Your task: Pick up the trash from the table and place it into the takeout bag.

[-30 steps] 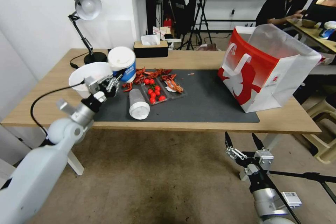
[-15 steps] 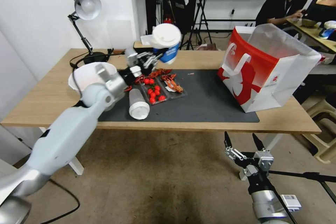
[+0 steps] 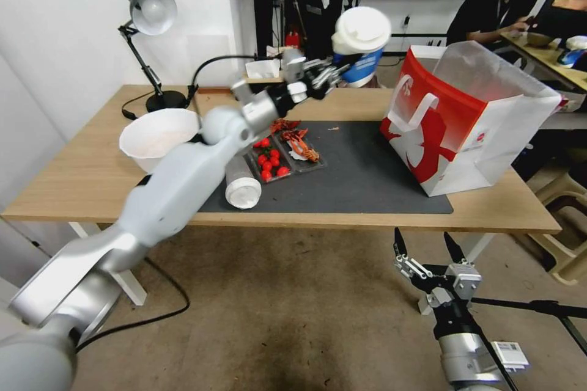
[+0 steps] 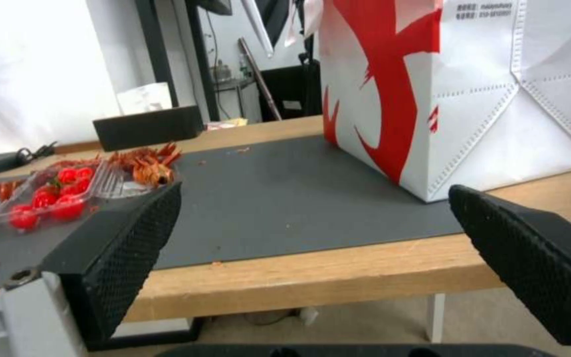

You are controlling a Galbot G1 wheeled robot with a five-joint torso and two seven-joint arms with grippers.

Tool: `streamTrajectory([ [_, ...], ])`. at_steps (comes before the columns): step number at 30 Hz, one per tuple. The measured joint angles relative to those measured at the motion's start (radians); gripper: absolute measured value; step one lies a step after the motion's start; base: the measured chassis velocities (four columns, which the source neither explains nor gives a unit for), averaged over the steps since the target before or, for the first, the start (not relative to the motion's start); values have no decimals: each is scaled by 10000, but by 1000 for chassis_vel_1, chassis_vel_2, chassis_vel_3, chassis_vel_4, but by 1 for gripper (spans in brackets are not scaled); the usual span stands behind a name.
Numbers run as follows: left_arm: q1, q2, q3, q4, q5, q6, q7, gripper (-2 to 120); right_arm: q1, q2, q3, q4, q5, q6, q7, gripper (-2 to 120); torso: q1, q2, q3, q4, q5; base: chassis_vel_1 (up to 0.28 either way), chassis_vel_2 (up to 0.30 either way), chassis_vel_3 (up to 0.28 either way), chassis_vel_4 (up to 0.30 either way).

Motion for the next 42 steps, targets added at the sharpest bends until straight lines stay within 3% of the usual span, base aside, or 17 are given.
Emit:
streamTrajectory([
  [12,-1913,-2775,1044,3070,18,-184,261,0,-104,348,5,67,-156,154,-90,100,0,0,0,-3,2,0,0,0,0],
  [13,-1913,-2775,1044,3070,18,-184,261,0,-104,348,5,67,-156,154,-90,100,0,0,0,-3,2,0,0,0,0],
  [15,-2423,-3468,1264,3969,37,-301,359,0,-128,399,8,43,-175,233,-127,100,0,1,-1,-11,2,0,0,0,0],
  [23,-3202,-3563,1383,5525,489,-570,522,0,-176,474,64,14,-184,338,-161,100,1,0,0,7,-3,0,0,0,0],
  [42,-3468,-3501,2877,5088,801,-586,306,0,-429,504,352,85,38,590,-295,100,0,1,-1,-1,-1,0,0,0,0],
])
